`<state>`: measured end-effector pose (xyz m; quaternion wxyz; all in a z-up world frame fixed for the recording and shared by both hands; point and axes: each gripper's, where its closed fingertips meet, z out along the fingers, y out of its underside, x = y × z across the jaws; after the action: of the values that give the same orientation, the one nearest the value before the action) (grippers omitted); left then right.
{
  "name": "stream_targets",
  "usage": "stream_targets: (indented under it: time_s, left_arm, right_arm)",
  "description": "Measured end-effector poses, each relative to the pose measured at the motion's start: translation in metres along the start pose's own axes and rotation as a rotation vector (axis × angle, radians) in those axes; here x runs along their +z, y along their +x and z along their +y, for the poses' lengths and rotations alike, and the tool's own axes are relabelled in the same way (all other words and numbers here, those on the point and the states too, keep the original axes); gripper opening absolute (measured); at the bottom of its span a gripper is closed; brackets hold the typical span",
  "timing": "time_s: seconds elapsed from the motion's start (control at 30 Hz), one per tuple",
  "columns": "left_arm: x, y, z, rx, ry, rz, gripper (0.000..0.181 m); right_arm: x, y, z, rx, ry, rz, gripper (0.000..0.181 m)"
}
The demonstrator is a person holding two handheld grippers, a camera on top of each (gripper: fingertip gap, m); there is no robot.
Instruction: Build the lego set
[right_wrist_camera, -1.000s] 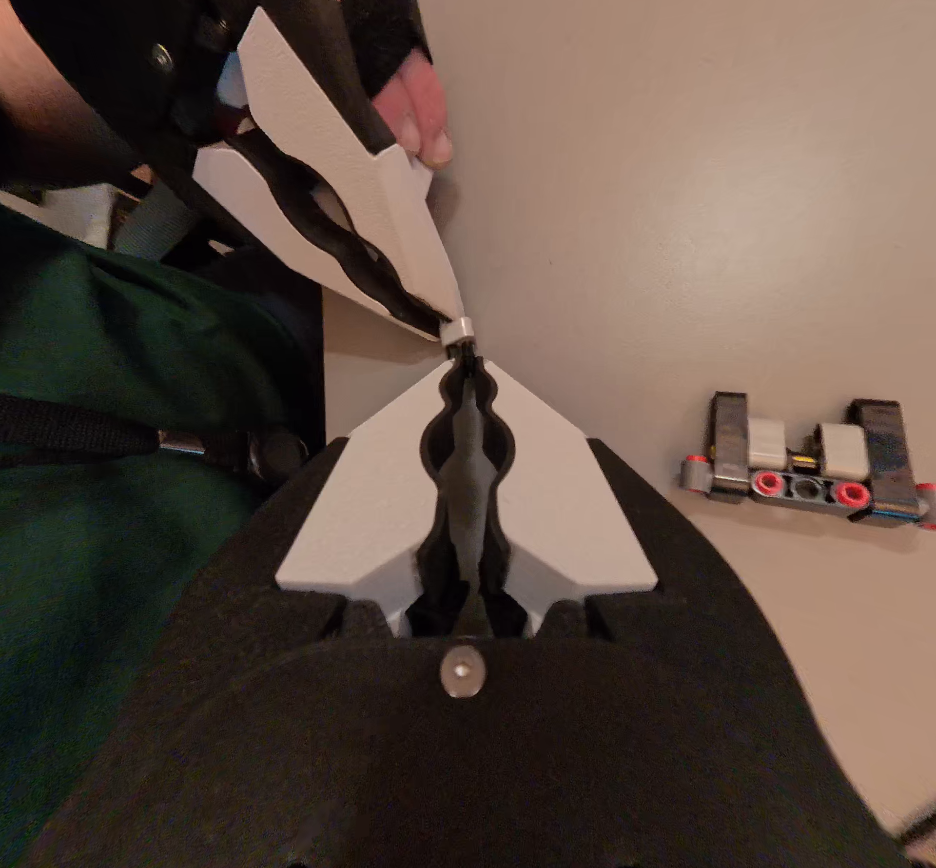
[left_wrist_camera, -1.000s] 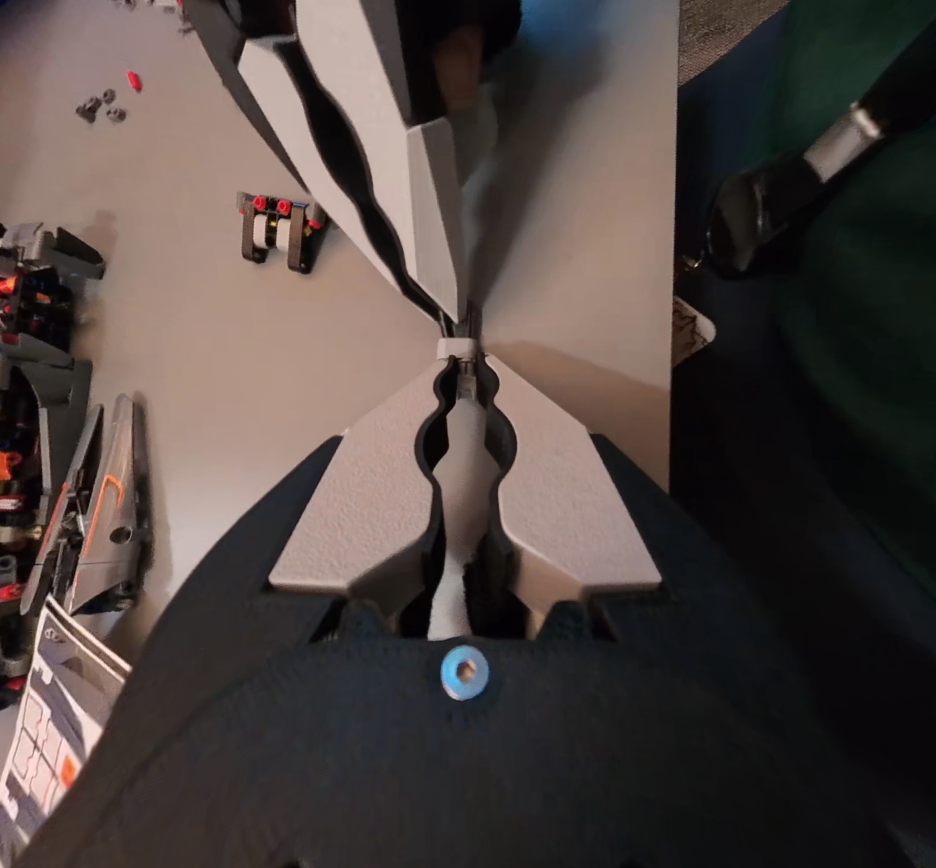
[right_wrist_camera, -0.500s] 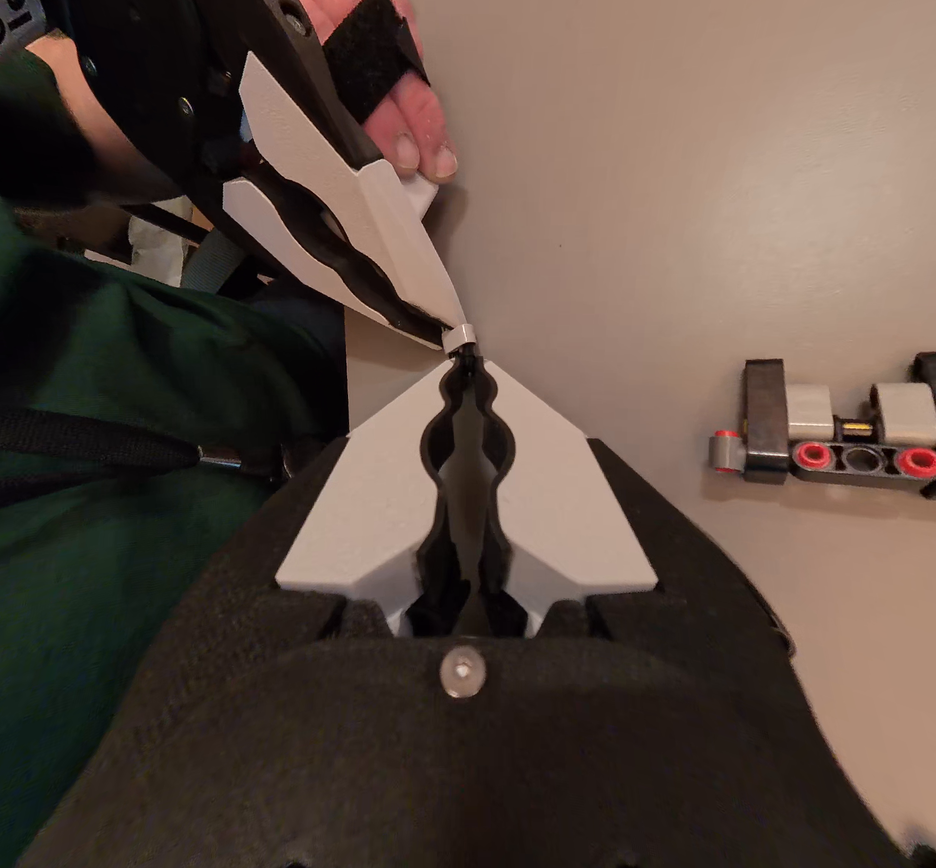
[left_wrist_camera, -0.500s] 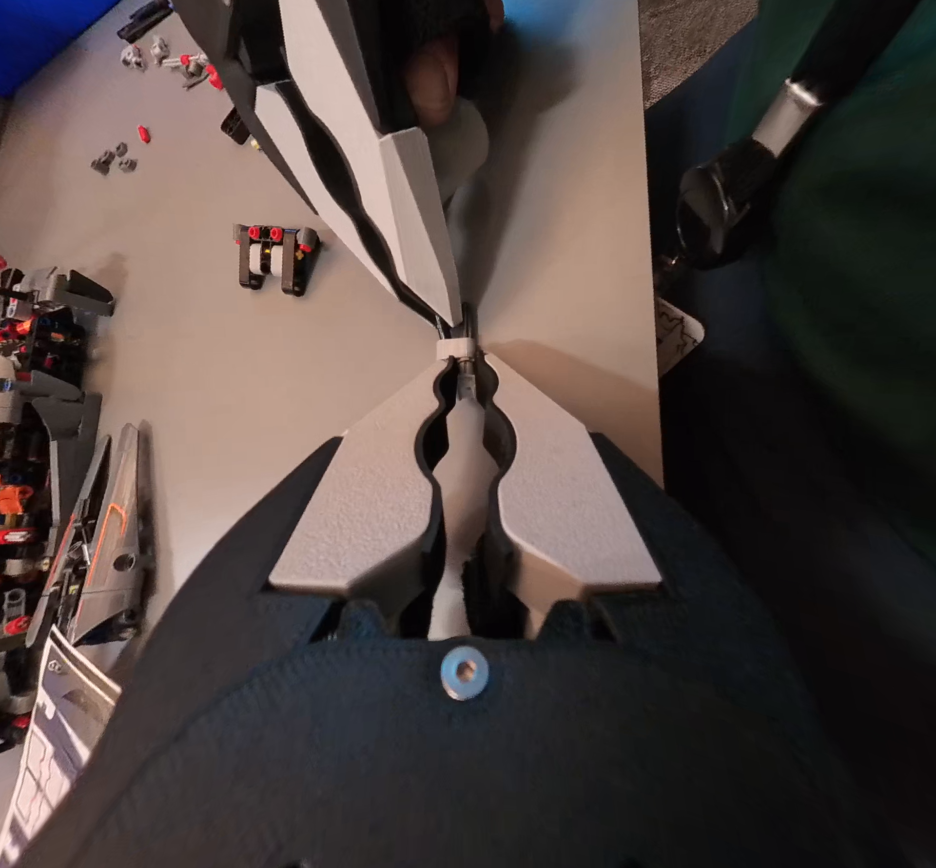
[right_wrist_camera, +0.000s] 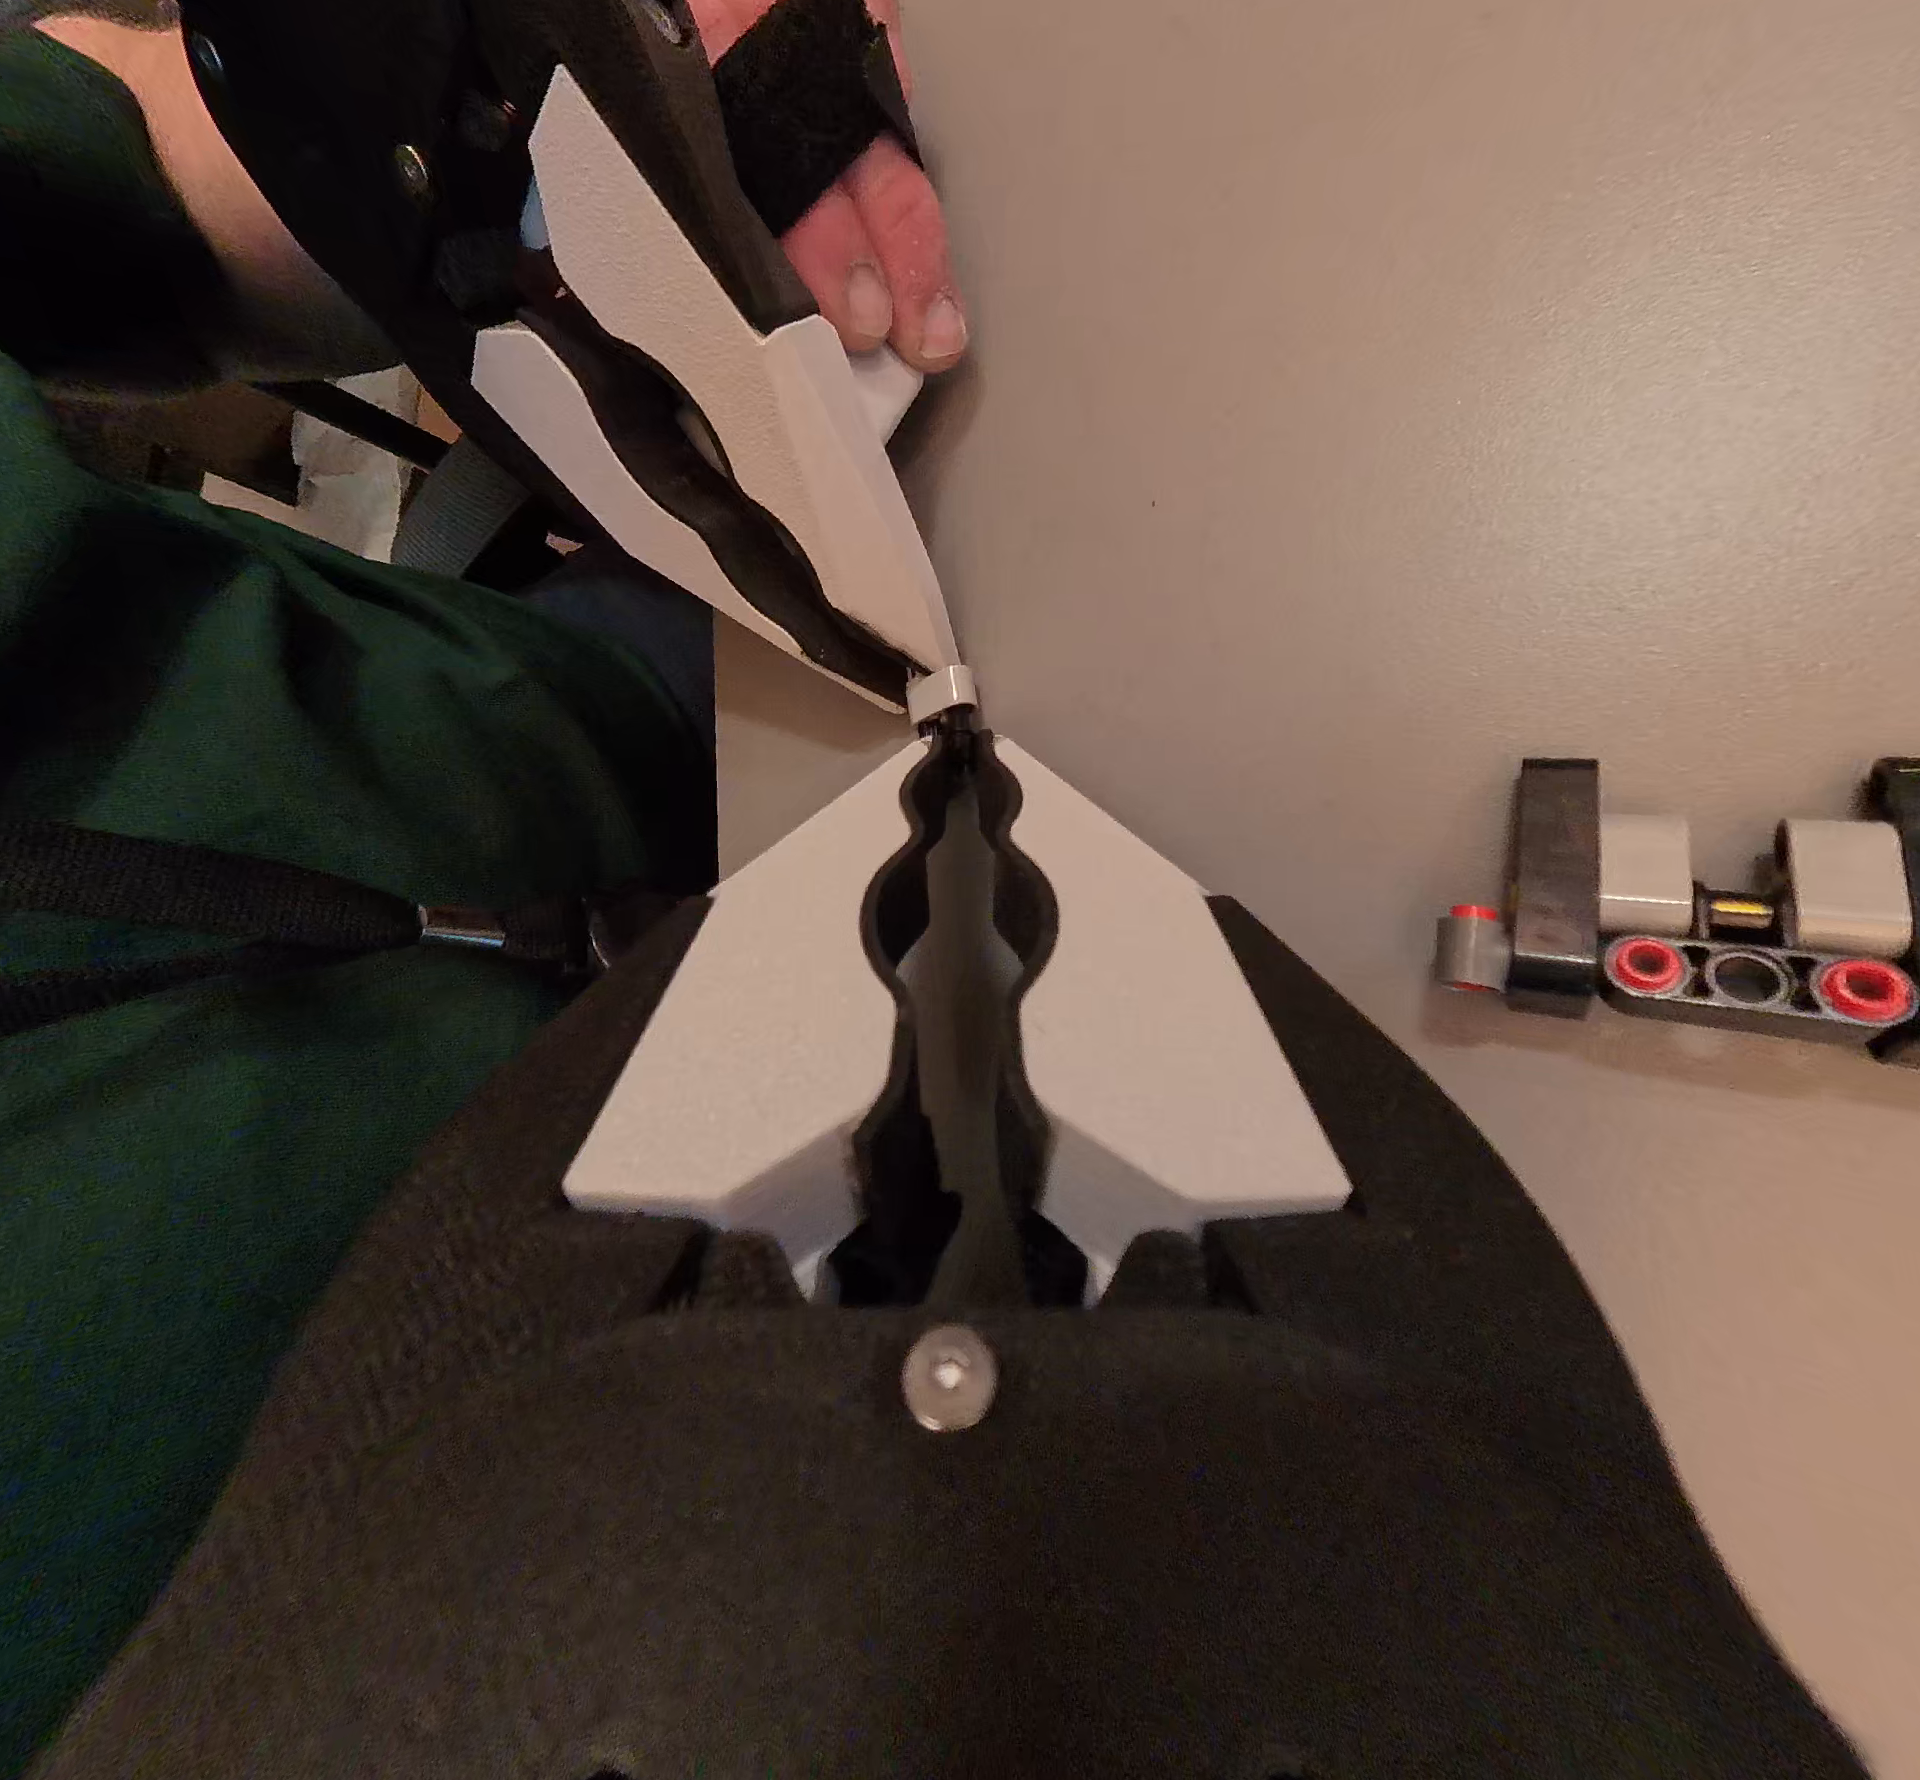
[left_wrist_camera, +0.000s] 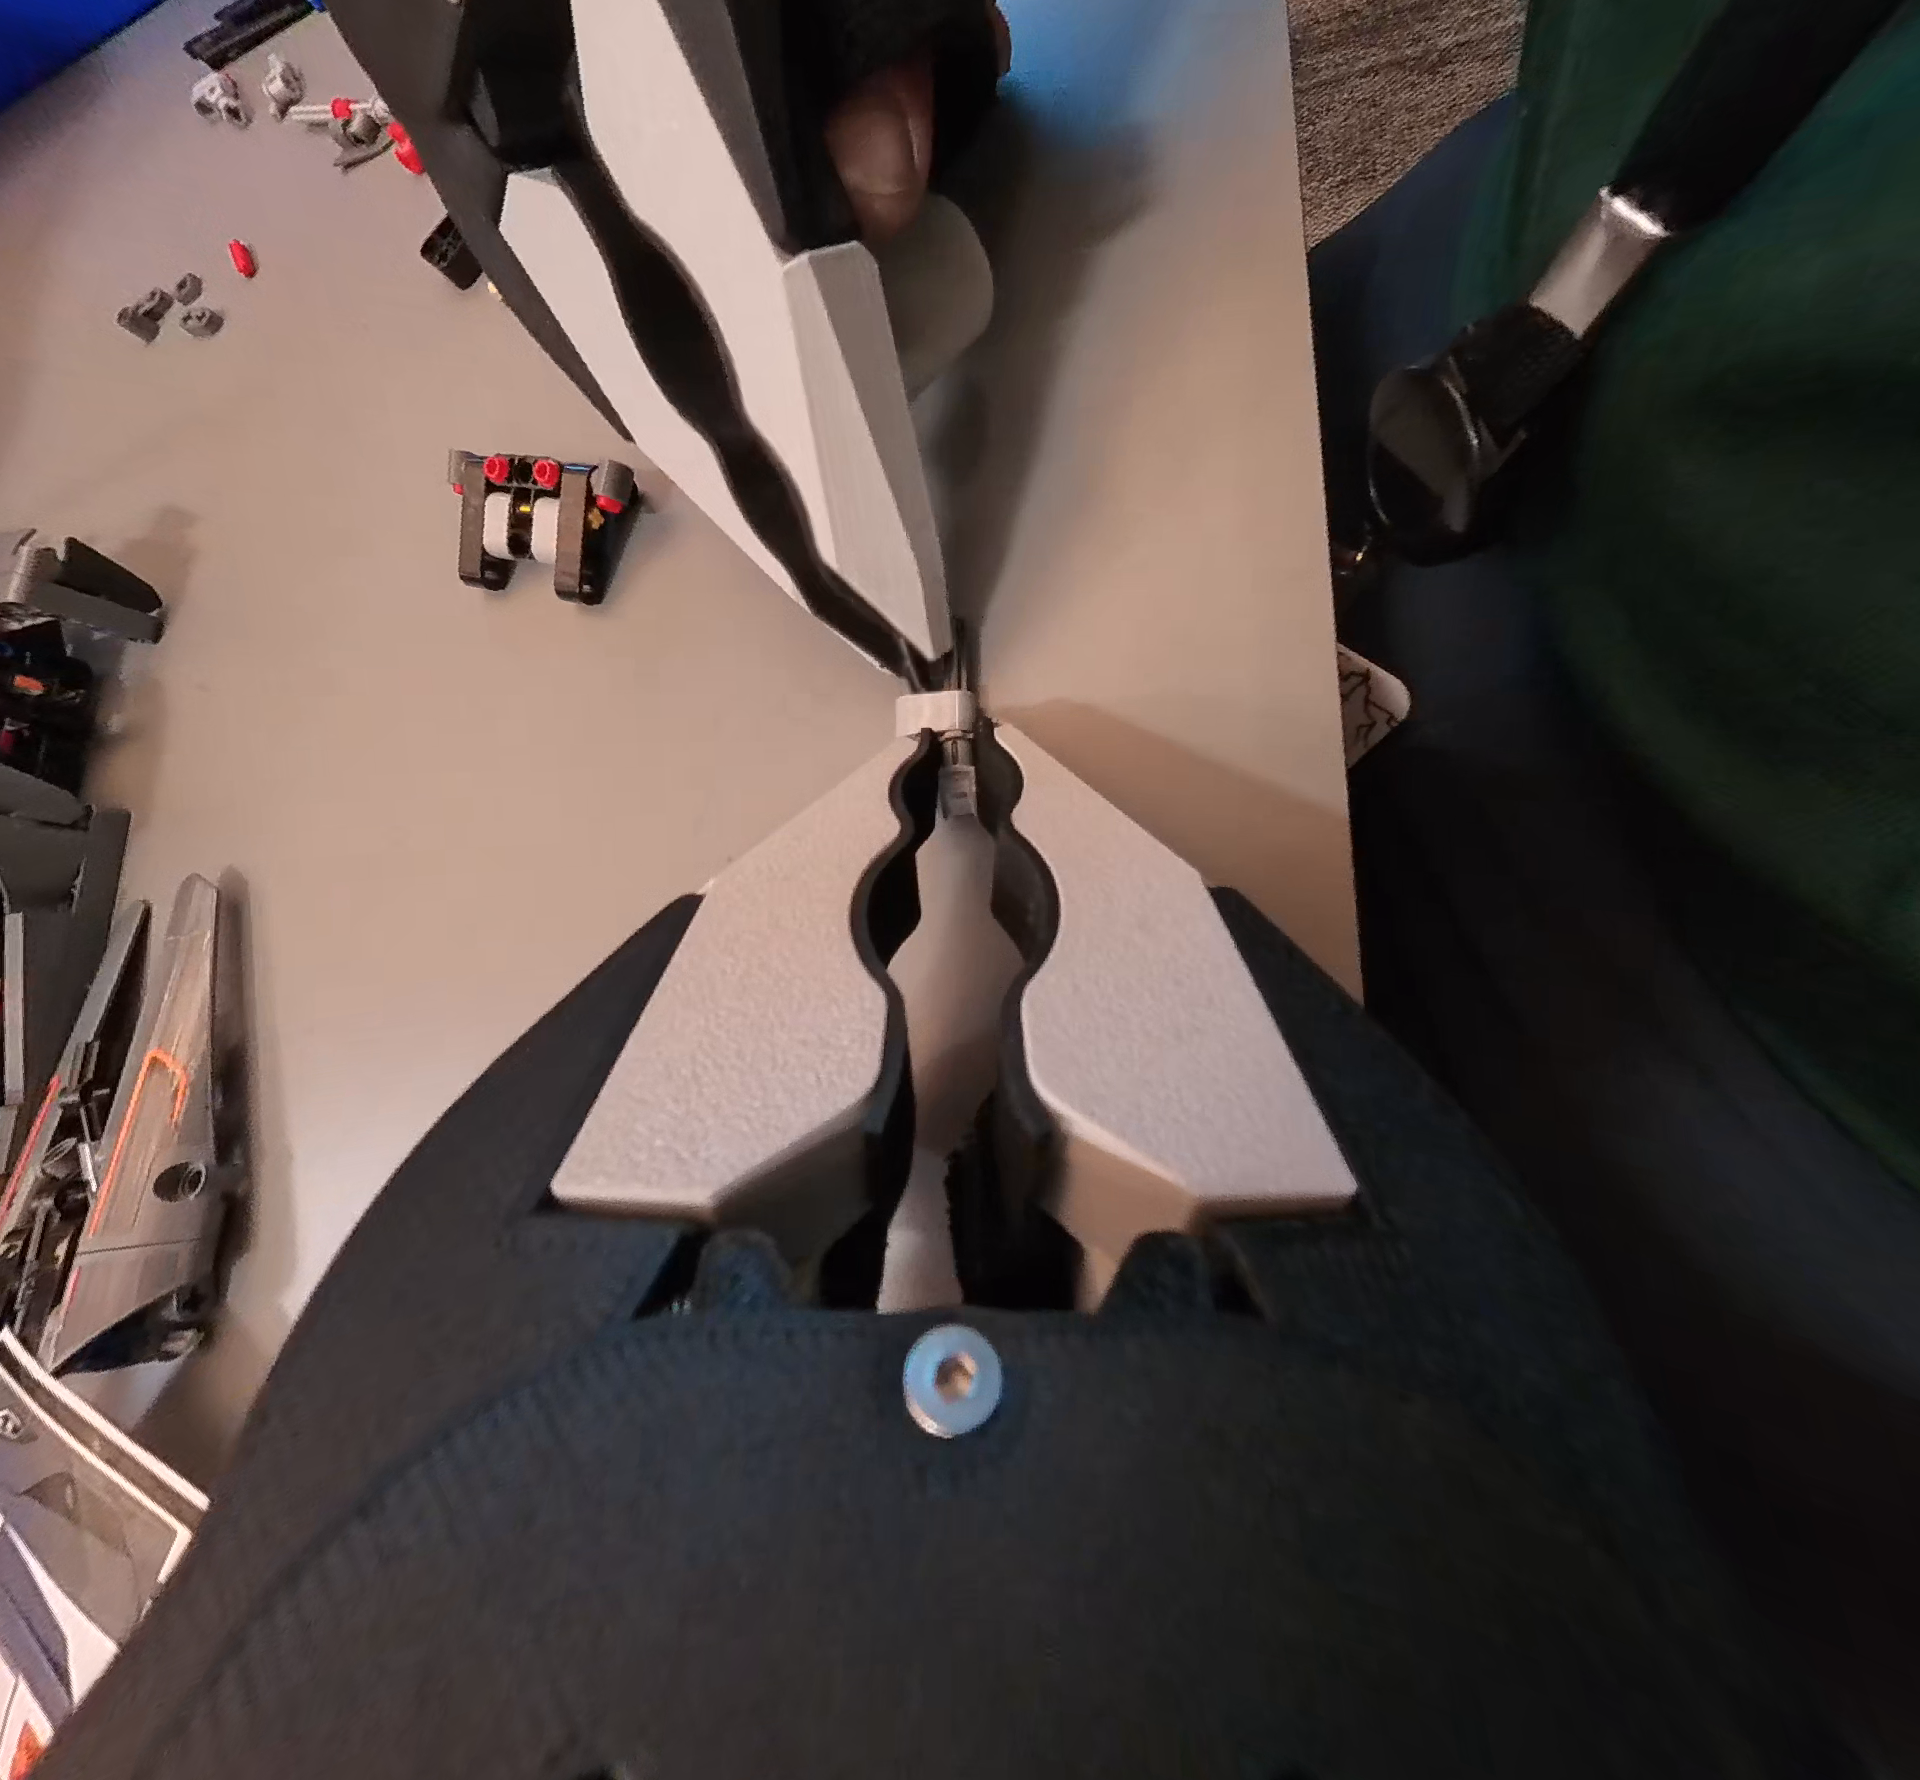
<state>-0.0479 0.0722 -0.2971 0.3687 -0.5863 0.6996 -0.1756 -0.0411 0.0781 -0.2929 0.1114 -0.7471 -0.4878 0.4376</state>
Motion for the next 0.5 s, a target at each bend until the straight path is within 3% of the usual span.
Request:
stream_targets:
  time_s: [0.03,0.5]
  left_arm:
    - [0.0,0.0,0.0,-0.001,0.0,0.001,0.005]
    - [0.0002,-0.0003,-0.0001,-0.016,-0.002,0.018,0.005]
  right_arm:
    - [-0.0009,-0.0004,0.0006,0.001,-0.001,-0.006,0.006]
    - [-0.0086,0.0,0.0056,-0.024,0.004,0.0,0.011]
